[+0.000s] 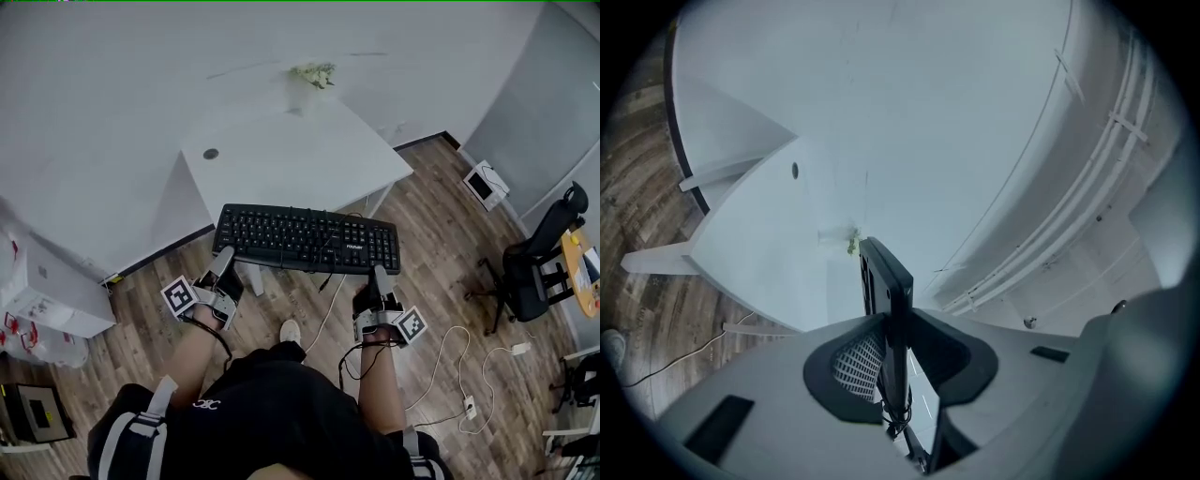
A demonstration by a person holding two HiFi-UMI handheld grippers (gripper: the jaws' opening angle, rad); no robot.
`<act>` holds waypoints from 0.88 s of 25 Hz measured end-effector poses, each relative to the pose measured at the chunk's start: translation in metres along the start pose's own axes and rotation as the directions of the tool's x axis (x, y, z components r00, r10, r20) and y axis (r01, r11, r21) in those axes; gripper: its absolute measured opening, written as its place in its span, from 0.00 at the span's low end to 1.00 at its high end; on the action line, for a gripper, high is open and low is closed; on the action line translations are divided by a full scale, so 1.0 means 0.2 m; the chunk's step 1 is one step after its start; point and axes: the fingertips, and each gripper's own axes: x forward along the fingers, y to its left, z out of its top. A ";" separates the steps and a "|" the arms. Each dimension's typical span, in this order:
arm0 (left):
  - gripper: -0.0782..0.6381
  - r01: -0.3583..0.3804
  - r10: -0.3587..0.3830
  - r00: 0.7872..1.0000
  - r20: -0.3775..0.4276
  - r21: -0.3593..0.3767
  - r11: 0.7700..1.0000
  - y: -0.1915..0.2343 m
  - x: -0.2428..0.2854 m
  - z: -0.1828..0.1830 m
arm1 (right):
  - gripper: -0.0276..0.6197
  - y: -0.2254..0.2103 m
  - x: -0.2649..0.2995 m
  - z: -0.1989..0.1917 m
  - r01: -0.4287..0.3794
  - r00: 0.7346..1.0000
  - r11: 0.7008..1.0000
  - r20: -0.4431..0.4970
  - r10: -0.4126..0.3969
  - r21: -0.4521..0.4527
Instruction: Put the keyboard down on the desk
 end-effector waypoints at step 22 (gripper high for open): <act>0.23 -0.039 0.041 0.996 0.083 -0.018 0.999 0.32 1.09 0.36 | 0.17 -0.33 1.12 0.63 0.041 0.995 0.999 -0.093 -0.039 0.014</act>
